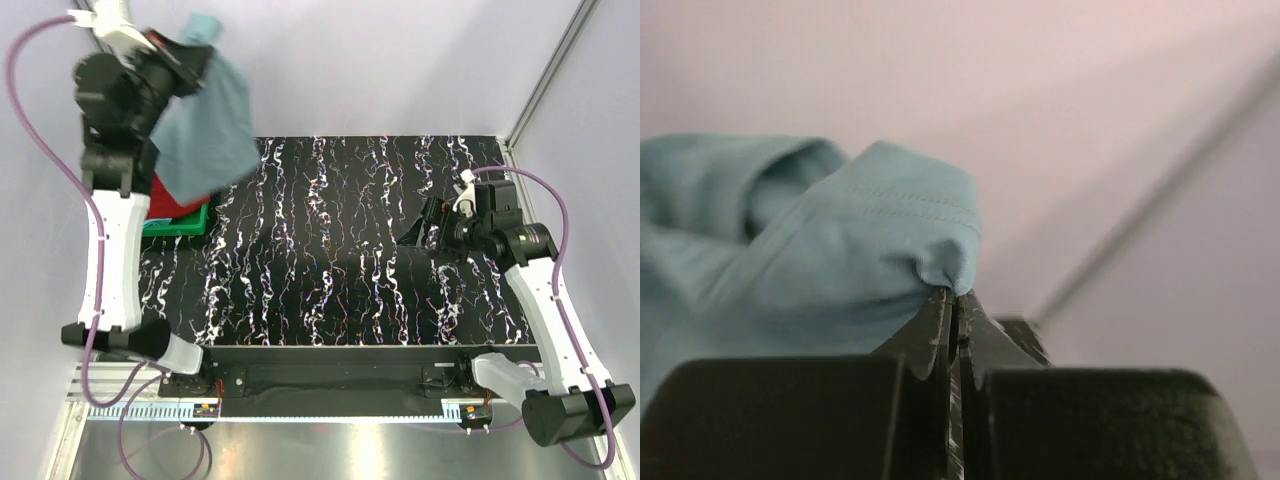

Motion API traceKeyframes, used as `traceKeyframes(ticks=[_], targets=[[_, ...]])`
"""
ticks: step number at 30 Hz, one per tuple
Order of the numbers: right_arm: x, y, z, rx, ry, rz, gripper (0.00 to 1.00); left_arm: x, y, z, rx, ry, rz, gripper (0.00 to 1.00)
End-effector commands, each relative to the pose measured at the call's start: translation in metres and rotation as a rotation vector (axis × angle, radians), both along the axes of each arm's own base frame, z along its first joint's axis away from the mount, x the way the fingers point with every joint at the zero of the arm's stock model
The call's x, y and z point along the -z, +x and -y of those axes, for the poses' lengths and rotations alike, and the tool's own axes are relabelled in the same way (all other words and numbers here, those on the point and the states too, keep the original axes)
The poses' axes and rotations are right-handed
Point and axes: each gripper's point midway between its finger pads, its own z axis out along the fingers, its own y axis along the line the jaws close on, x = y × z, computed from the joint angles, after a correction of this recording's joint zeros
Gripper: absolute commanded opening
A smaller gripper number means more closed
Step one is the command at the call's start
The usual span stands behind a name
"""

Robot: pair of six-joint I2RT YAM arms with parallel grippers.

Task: Fold and stack the t-shirts
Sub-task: Move the tshirt to the center of the board

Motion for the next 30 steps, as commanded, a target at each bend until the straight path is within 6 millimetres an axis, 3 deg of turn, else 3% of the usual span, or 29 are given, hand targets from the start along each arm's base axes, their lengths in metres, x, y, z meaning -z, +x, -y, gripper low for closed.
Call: traceKeyframes(ticks=[1,2,3,4,5,6,7,8,9,10,11,13,14,16,19,21,22,24,25,30], targets=[[-0.014,-0.013,-0.011,-0.006,0.099,0.023,1.00,0.029,-0.042,0.089,0.338,0.021,-0.041,0.00],[-0.008,-0.017,-0.012,-0.005,0.103,0.008,1.00,0.034,-0.059,0.097,0.357,0.024,-0.046,0.00],[-0.008,-0.022,-0.013,-0.014,0.114,0.008,1.00,0.085,-0.054,0.109,0.375,0.026,-0.165,0.00],[-0.010,-0.028,-0.013,-0.015,0.124,0.018,1.00,0.109,-0.068,0.131,0.432,0.036,-0.218,0.00],[-0.001,-0.032,-0.013,-0.012,0.126,-0.003,0.98,0.125,-0.083,0.139,0.449,0.042,-0.251,0.00],[0.001,-0.035,-0.012,-0.005,0.131,-0.005,0.98,0.183,-0.088,0.150,0.464,0.073,-0.376,0.00],[0.001,-0.041,-0.011,0.005,0.141,-0.003,0.97,0.211,-0.110,0.171,0.519,0.099,-0.444,0.00],[0.011,-0.045,-0.010,0.014,0.142,-0.027,0.97,0.258,-0.127,0.180,0.555,0.129,-0.544,0.00],[0.015,-0.049,-0.011,0.020,0.147,-0.038,0.98,0.278,-0.143,0.191,0.602,0.140,-0.595,0.10],[0.015,-0.052,-0.010,0.036,0.158,-0.038,0.97,0.298,-0.172,0.211,0.688,0.178,-0.648,0.19],[0.026,-0.056,-0.009,0.045,0.158,-0.067,0.97,0.321,-0.191,0.218,0.736,0.210,-0.702,0.23],[0.038,-0.061,-0.009,0.064,0.162,-0.096,0.98,0.338,-0.227,0.232,0.823,0.283,-0.739,0.36],[0.041,-0.061,-0.009,0.065,0.165,-0.103,0.98,0.343,-0.235,0.233,0.843,0.302,-0.758,0.52],[0.049,-0.058,-0.013,0.061,0.189,-0.126,0.98,0.345,-0.243,0.225,0.846,0.335,-0.773,0.58],[0.058,-0.050,-0.022,0.038,0.229,-0.168,0.95,0.346,-0.231,0.207,0.765,0.386,-0.746,0.65],[0.062,-0.041,-0.030,0.017,0.264,-0.177,0.92,0.350,-0.215,0.193,0.693,0.408,-0.758,0.62],[0.069,-0.036,-0.033,0.022,0.272,-0.230,0.89,0.359,-0.201,0.175,0.628,0.397,-0.822,0.59],[0.065,-0.029,-0.046,-0.026,0.279,-0.238,0.87,0.374,-0.190,0.171,0.639,0.361,-0.915,0.51],[0.070,-0.022,-0.051,-0.037,0.266,-0.265,0.86,0.381,-0.179,0.164,0.624,0.334,-0.946,0.51],[0.084,-0.011,-0.085,-0.152,0.264,-0.340,0.80,0.439,-0.165,0.163,0.624,0.380,-1.133,0.56]])
